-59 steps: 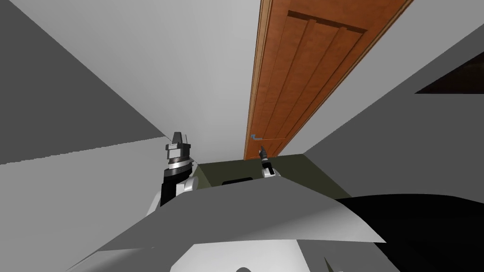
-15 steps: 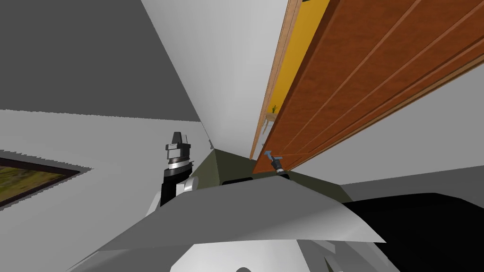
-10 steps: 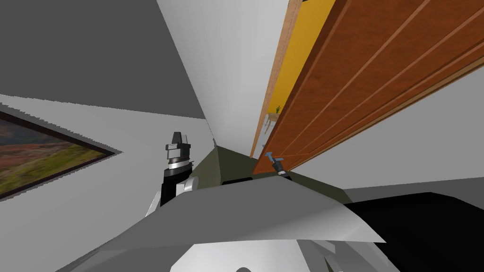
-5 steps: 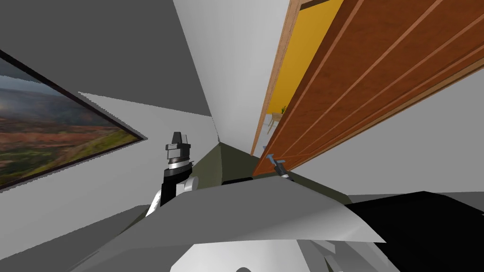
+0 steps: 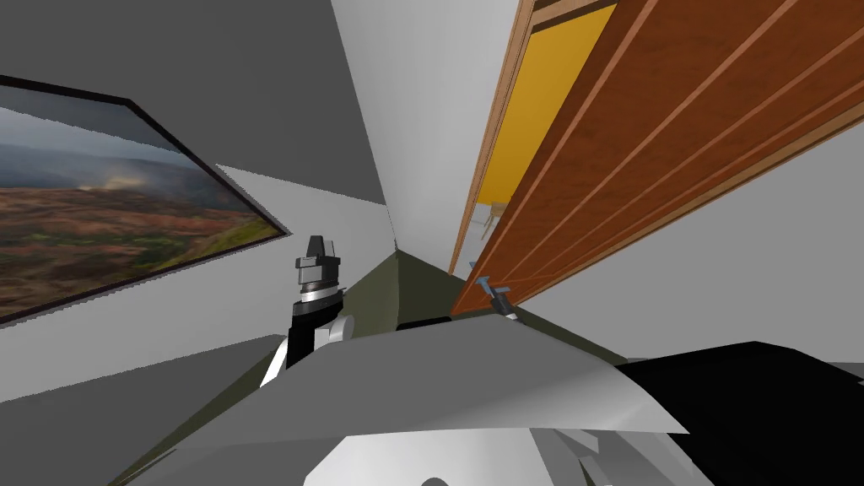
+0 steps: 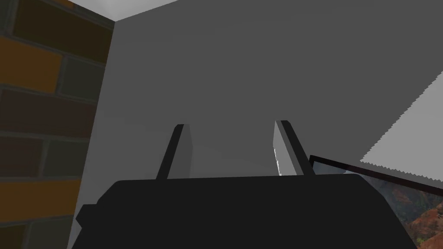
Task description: Pull the door open
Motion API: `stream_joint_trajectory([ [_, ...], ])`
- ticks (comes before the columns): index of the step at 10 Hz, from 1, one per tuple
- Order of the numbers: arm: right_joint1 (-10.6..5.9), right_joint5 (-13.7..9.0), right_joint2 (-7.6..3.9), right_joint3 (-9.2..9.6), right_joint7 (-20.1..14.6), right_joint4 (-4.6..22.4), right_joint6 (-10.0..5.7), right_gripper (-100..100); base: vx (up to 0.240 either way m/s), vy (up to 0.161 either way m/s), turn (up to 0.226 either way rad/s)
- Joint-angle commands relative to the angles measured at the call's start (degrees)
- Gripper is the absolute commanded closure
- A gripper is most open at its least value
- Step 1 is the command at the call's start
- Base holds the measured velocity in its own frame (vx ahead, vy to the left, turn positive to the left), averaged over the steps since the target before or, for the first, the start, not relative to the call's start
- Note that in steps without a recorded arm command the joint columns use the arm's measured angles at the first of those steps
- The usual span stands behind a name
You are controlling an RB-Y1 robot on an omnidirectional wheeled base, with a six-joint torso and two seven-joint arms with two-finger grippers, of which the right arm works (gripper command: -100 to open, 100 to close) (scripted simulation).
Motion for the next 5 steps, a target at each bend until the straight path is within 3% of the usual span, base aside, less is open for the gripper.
stream_joint_trajectory([
  [1, 0.5, -0.05, -0.35, 0.18, -0.21, 0.21, -0.77, 100, -0.225, -0.073, 0.166],
  [5, 0.97, -0.13, -0.93, 0.64, -0.67, 1.31, -2.66, 100, -0.201, -0.076, 0.171],
])
